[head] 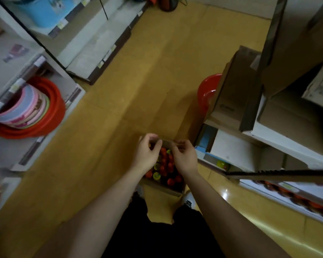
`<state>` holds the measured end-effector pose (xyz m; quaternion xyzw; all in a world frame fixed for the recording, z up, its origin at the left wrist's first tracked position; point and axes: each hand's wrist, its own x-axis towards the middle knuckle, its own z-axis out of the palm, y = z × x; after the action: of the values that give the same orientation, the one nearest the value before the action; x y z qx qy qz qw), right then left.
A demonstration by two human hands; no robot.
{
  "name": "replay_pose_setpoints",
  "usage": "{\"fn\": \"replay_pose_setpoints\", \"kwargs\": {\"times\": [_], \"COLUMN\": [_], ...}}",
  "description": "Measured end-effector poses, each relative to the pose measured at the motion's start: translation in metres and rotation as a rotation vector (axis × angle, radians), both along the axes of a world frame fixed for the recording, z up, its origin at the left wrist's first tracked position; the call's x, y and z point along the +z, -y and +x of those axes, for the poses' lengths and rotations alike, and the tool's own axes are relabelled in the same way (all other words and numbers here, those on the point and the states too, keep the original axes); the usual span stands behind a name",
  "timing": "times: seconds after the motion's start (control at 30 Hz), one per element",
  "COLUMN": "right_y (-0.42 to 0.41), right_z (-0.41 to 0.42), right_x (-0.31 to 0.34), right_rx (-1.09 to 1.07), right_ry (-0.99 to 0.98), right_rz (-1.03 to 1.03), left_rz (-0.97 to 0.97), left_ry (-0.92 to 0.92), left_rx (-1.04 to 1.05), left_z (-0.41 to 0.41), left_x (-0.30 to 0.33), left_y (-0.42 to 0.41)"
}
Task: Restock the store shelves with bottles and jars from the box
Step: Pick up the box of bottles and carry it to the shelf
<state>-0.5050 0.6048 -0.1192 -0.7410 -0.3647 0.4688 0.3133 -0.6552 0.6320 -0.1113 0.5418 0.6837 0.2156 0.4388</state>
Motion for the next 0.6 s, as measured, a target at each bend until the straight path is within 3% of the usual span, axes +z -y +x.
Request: {"fn": "replay_pose_setpoints", "kwargs": {"times": [0.33, 0.6], "right_y": [-0.014, -0.02], "right_z": [-0.055, -0.051], "right_x": [-0.08, -0.218], "right_rx": [-0.127, -0.104], "right_ry": [0.157, 0.205], "right_rz": [-0.175, -0.298], "left_rz": [-0.146, -0.249], "left_ry": [-0.147, -0.218], "left_rx": [-0.236, -0.226], "left_z": [-0.054, -0.074], "left_x": [-0.091, -0.228], "left_y": [-0.046, -0.063]}}
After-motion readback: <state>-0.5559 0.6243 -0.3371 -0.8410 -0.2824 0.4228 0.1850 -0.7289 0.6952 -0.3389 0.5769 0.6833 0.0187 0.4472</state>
